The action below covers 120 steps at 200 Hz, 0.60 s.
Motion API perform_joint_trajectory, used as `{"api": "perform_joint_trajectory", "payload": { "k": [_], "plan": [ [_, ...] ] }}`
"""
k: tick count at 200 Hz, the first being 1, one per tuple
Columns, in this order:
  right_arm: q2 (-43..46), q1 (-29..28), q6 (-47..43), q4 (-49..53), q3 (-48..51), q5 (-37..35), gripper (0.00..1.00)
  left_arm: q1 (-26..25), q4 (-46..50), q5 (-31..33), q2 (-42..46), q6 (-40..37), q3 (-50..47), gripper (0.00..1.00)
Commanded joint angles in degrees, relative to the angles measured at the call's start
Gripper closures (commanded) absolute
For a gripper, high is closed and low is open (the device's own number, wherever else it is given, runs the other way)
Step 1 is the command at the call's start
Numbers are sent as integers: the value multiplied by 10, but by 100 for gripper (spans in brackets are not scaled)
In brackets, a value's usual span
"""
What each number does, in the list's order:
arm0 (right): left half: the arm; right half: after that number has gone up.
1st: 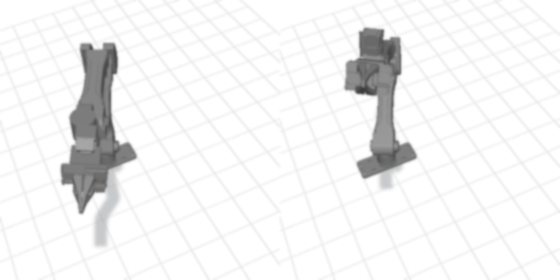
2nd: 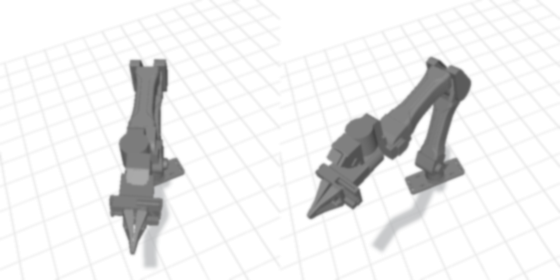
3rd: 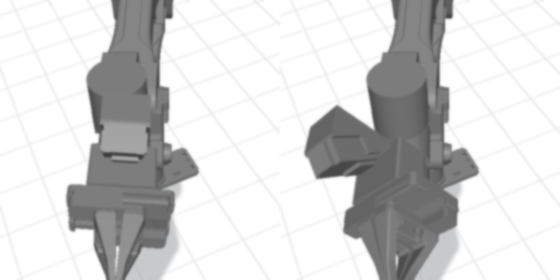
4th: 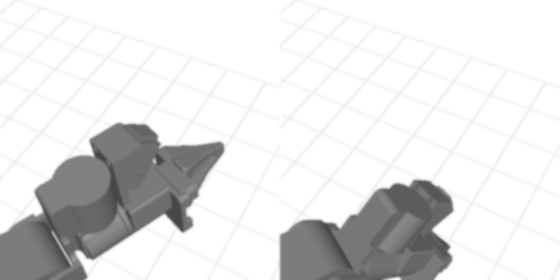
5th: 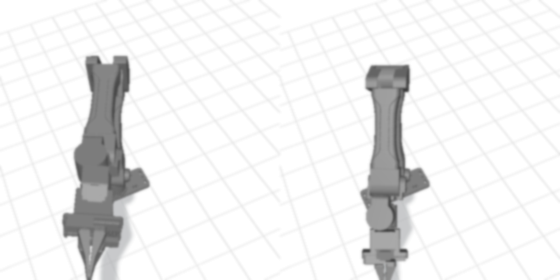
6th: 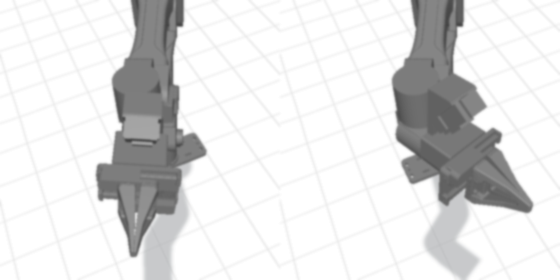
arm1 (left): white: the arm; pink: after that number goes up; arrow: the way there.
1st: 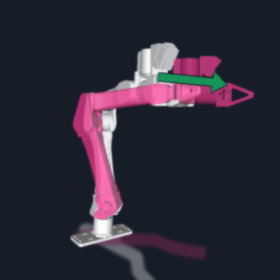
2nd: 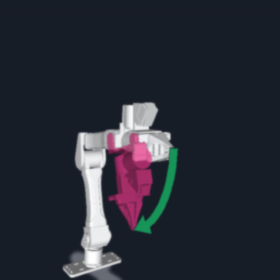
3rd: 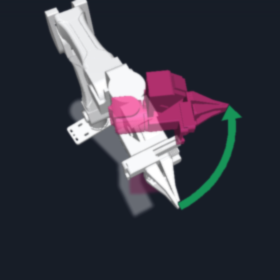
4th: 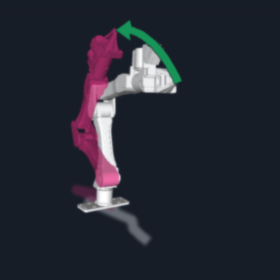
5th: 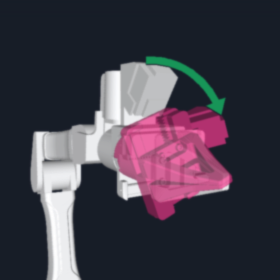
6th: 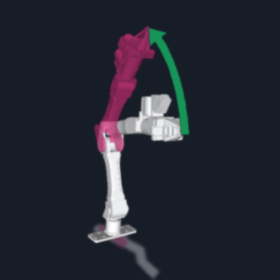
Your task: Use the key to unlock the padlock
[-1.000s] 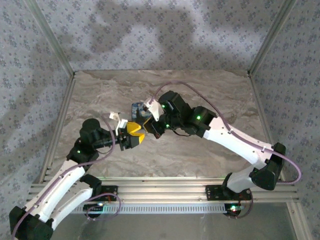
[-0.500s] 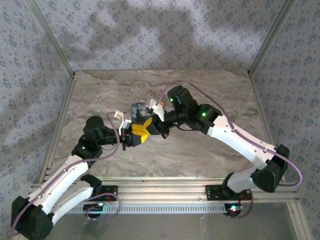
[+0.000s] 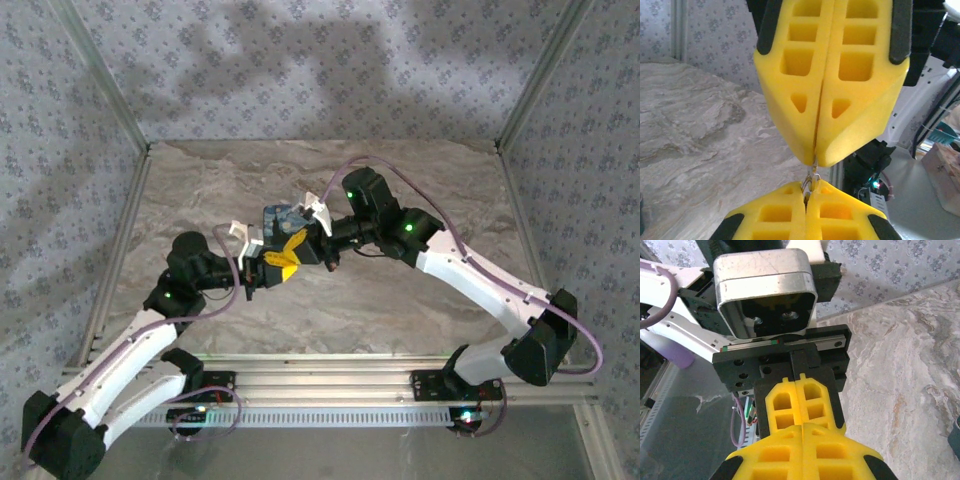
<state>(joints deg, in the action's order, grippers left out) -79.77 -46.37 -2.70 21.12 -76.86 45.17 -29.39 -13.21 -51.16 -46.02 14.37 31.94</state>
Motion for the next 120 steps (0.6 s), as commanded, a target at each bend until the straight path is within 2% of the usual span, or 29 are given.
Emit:
{"api": "perform_joint_trajectory", "payload": {
  "k": [1,17,34,45,80,99,120],
  "plan": [
    [-3,-3,48,-26,2,14,91,-2,46,50,8,-30,28,100],
    [-15,-4,61,-31,3,30,92,-2,55,54,7,-31,33,100],
    [-26,-10,61,-32,4,39,99,-2,57,54,6,-29,36,100],
    [-29,-12,60,-32,6,38,99,-2,57,53,7,-29,37,100],
    [-28,-9,63,-35,9,33,78,-1,75,56,8,-33,45,100],
    [-28,-8,65,-35,11,37,73,-1,82,57,8,-35,50,100],
    [-30,-7,64,-31,16,41,75,1,88,56,4,-33,55,100]
  ]
}}
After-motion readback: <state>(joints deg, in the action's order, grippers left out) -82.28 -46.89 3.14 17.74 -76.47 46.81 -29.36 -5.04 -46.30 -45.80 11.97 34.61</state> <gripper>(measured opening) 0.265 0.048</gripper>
